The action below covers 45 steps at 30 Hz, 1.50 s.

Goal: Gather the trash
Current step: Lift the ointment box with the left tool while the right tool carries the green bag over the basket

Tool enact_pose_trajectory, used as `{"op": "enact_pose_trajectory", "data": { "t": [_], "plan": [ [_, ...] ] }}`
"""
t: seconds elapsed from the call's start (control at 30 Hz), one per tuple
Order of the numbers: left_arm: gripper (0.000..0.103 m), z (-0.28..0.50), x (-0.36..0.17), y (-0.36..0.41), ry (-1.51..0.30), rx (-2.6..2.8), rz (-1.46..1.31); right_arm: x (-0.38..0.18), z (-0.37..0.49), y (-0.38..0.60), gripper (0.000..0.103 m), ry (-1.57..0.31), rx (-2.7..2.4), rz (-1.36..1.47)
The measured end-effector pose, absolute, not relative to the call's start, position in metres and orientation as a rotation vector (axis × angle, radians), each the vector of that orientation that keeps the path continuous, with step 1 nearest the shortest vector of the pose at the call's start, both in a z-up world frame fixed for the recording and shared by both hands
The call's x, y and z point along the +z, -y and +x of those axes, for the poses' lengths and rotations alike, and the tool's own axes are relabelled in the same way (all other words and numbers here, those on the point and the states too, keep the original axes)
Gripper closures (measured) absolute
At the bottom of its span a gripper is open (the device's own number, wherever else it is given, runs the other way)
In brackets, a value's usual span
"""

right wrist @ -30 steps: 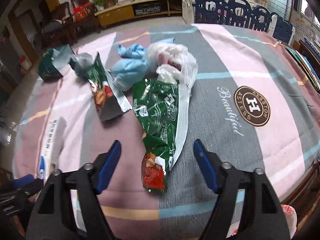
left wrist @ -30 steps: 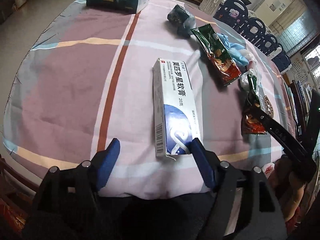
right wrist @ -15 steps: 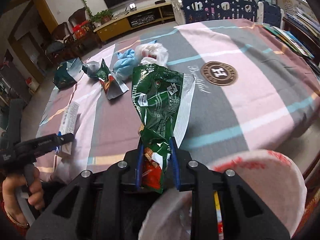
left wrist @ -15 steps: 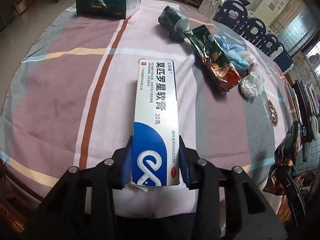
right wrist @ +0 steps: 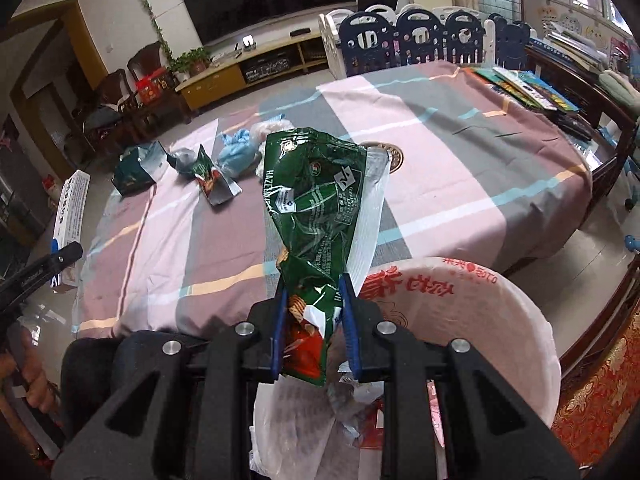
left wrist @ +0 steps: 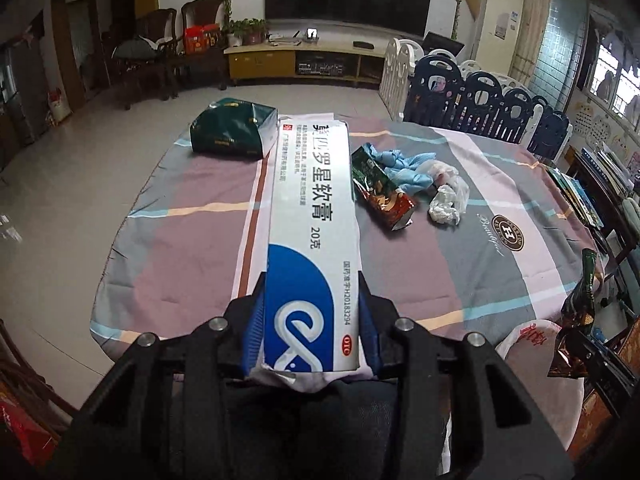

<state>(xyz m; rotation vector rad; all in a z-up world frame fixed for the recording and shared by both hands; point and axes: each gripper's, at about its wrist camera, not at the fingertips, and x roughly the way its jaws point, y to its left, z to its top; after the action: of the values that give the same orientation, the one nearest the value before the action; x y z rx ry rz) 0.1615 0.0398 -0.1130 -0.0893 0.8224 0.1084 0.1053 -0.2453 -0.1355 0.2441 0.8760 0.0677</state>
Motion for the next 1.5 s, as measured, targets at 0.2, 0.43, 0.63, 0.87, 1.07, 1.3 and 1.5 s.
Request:
{"op": "enact_pose_trajectory", "data": {
  "t": [0.2,0.43,0.63,0.87,1.07,1.3,1.5],
  "plan": [
    [0.062,0.130,-0.085,-0.037,-0.752,0.098,-0.064,-0.101,0.088,0.237,0.078,-0.797,0.092,0.234],
    [0.062,0.105,-0.068,-0.029,-0.715,0.081,-0.041,-0.073,0.073,0.226,0.078,-0.738,0.128,0.214],
    [0.062,0.097,-0.062,-0.029,-0.700,0.070,-0.036,-0.068,0.069,0.228,0.078,-0.731,0.129,0.217],
    [0.062,0.099,-0.065,-0.028,-0.709,0.057,-0.029,-0.072,0.068,0.232,0.078,-0.739,0.124,0.230],
    [0.062,0.098,-0.067,-0.029,-0.717,0.054,-0.026,-0.074,0.067,0.232,0.078,-0.741,0.126,0.234],
    [0.062,0.099,-0.066,-0.030,-0.723,0.051,-0.028,-0.076,0.068,0.233,0.078,-0.745,0.129,0.235],
    [0.062,0.099,-0.067,-0.029,-0.723,0.050,-0.024,-0.078,0.068,0.232,0.078,-0.745,0.130,0.234]
  ]
}}
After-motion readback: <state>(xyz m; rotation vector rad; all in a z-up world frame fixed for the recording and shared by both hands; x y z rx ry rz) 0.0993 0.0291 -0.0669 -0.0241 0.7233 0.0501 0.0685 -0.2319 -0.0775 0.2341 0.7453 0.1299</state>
